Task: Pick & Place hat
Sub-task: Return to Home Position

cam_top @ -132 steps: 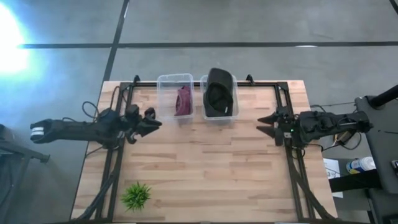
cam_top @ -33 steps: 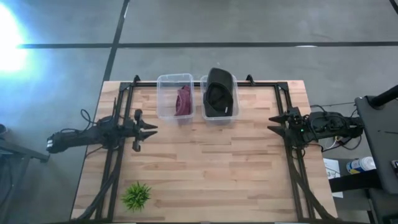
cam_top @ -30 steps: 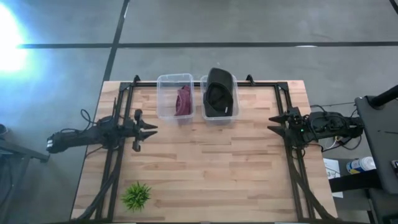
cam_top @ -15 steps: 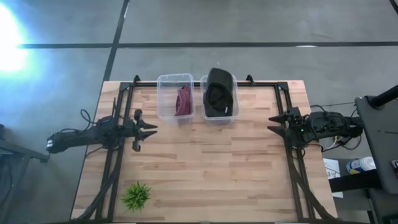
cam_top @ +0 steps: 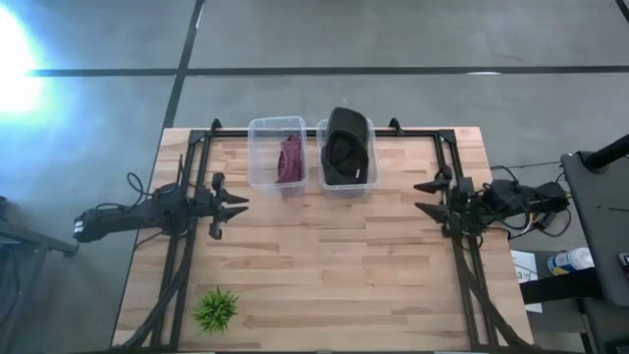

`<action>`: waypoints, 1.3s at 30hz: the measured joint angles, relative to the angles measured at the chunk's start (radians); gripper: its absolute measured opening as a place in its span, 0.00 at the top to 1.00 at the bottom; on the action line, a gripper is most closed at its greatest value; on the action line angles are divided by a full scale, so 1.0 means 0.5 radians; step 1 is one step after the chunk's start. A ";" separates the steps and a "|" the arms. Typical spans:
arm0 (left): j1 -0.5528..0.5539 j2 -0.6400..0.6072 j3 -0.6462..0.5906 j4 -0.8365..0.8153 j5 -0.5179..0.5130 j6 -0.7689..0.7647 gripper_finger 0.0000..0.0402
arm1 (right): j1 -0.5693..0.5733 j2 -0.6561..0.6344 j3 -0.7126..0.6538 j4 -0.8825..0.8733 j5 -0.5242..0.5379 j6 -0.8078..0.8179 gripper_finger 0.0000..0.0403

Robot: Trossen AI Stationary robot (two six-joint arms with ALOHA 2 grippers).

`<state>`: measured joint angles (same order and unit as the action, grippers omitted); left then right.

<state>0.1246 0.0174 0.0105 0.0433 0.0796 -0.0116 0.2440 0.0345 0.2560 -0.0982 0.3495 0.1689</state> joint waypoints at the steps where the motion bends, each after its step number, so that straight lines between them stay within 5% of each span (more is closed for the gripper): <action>1: 0.000 0.000 0.000 0.001 0.000 0.000 0.77 | -0.001 0.000 -0.081 0.185 -0.032 -0.049 0.38; 8: 0.000 0.000 0.000 0.000 0.001 0.000 0.77 | -0.119 0.107 -0.428 0.948 -0.421 -0.165 0.39; 28: 0.000 0.001 0.000 0.001 0.002 -0.001 0.77 | -0.372 -0.057 -0.494 0.261 -0.453 0.008 0.40; 39: 0.000 0.001 0.000 0.000 0.004 0.000 0.77 | -0.371 -0.063 -0.494 0.247 -0.529 -0.102 0.38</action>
<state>0.1246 0.0177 0.0105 0.0431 0.0814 -0.0116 0.0586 0.0031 0.0090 0.0252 0.0850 0.1178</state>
